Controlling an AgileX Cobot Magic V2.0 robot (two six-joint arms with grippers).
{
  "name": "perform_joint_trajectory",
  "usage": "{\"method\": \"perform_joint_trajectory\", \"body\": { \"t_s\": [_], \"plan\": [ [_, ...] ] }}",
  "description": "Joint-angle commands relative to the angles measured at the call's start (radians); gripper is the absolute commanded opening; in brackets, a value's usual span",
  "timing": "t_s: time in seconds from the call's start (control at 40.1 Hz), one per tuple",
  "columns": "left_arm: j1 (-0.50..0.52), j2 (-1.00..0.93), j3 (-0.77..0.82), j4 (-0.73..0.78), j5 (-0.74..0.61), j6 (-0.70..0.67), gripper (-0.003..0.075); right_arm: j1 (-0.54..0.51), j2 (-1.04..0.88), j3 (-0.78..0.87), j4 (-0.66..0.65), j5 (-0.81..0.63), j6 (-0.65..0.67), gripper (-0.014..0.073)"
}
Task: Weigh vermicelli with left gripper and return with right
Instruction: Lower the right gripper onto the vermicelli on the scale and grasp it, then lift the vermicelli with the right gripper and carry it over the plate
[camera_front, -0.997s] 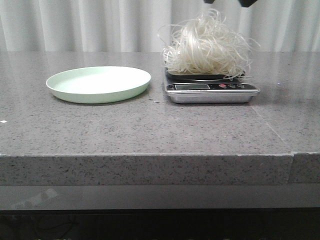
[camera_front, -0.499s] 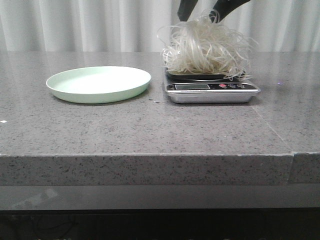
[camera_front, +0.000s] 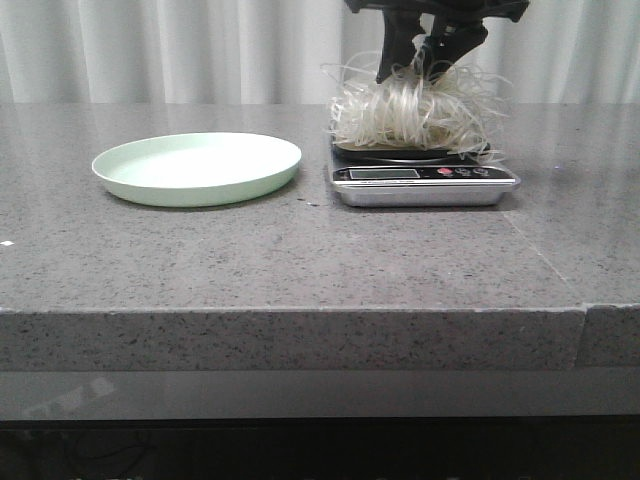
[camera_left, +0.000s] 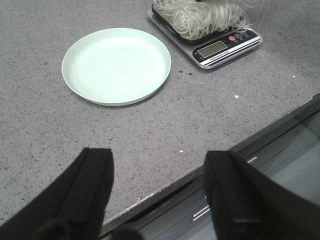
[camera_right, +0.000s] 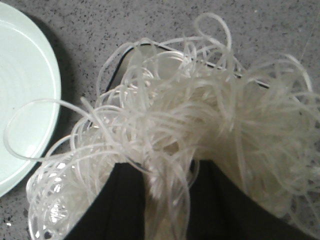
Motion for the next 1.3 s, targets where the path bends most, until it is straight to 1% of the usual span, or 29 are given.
{"method": "perform_joint_trajectory", "body": {
  "t_s": [0.0, 0.199, 0.299, 0.573, 0.698, 0.823, 0.947, 1.097, 1.271],
  "plan": [
    [0.003, 0.0, -0.027, -0.01, -0.074, -0.008, 0.0481, -0.001, -0.046, -0.028, -0.008, 0.009, -0.012, 0.0155],
    [0.003, 0.0, -0.027, -0.01, -0.074, -0.008, 0.0481, -0.001, -0.056, -0.033, -0.007, 0.008, -0.012, 0.0158],
    [0.003, 0.0, -0.027, -0.01, -0.074, -0.008, 0.0481, 0.009, -0.078, -0.062, -0.006, 0.01, -0.012, 0.0158],
    [0.003, 0.0, -0.027, -0.01, -0.074, -0.008, 0.0481, 0.125, -0.116, -0.252, -0.006, 0.005, -0.012, 0.0158],
    [0.003, 0.0, -0.027, -0.01, -0.074, -0.008, 0.0481, 0.193, -0.115, -0.301, -0.006, -0.064, -0.012, 0.0158],
    [0.003, 0.0, -0.027, -0.01, -0.074, -0.008, 0.0481, 0.262, -0.105, -0.302, -0.006, -0.19, -0.012, 0.0158],
    [0.003, 0.0, -0.027, -0.01, -0.074, -0.008, 0.0481, 0.304, -0.072, -0.302, -0.007, -0.271, -0.012, 0.0158],
    [0.003, 0.0, -0.027, -0.01, -0.074, -0.008, 0.0481, 0.316, -0.001, -0.302, -0.015, -0.288, -0.012, 0.0158],
    [0.003, 0.0, -0.027, -0.01, -0.074, -0.008, 0.0481, 0.312, 0.077, -0.302, -0.071, -0.245, -0.012, 0.0158]
  ]
}}
